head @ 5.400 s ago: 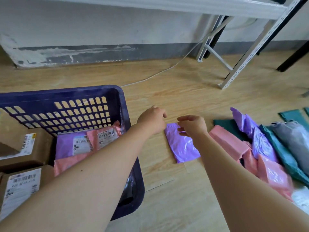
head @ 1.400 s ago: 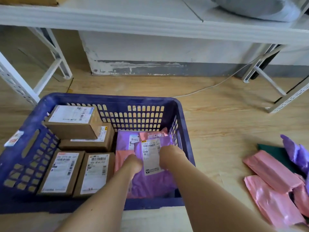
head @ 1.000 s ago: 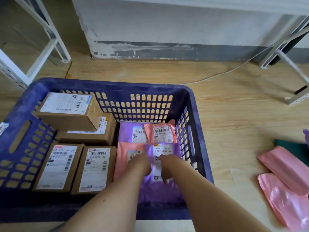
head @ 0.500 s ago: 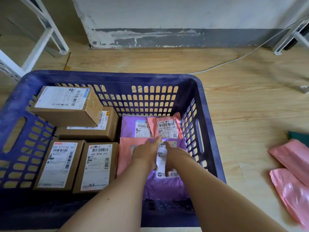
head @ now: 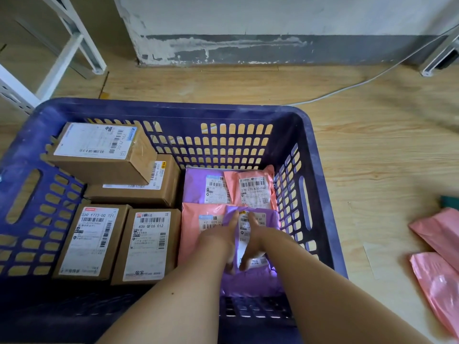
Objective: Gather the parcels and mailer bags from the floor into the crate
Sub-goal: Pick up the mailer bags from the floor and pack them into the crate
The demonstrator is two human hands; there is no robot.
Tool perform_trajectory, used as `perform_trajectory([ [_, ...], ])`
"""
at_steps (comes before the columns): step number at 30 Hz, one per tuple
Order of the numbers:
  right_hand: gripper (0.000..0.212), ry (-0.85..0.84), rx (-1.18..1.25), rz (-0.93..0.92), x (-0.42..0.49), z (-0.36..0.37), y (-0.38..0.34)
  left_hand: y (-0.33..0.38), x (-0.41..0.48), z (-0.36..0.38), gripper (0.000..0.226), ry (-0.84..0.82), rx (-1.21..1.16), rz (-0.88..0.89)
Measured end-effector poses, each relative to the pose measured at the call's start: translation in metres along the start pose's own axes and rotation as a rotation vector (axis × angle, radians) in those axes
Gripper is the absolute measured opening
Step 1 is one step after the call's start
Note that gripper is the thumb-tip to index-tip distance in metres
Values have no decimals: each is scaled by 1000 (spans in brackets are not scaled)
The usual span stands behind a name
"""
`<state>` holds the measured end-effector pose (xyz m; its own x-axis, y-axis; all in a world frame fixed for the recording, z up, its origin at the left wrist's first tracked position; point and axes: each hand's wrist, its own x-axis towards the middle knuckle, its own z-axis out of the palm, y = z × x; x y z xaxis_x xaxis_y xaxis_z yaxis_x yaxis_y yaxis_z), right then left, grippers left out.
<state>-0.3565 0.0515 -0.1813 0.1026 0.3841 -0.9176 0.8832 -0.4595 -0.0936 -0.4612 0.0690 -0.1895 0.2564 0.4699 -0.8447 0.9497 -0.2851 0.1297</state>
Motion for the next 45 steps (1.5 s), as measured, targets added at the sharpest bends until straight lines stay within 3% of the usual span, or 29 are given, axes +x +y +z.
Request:
perform_trajectory([
  [8,137,-32,7,13,10,-1,3,6,1,-2,135,13,112,-24],
  [18,122,5,-19,-36,-13,-18,-6,7,-15,-10,133,82,114,-19],
  [25,100,217,30,-180,-70,-38,-5,1,-58,-35,118,129,115,-35],
  [30,65,421,122,-295,-129,-52,0,0,-101,-78,71,236,165,4],
  [37,42,714,213,-382,-210,-54,33,20,-176,-119,57,445,221,192],
  [41,35,823,355,-364,-245,-45,62,38,-209,-121,30,573,203,324],
  [45,34,874,391,-320,-279,-30,87,64,-232,-110,38,667,115,471],
])
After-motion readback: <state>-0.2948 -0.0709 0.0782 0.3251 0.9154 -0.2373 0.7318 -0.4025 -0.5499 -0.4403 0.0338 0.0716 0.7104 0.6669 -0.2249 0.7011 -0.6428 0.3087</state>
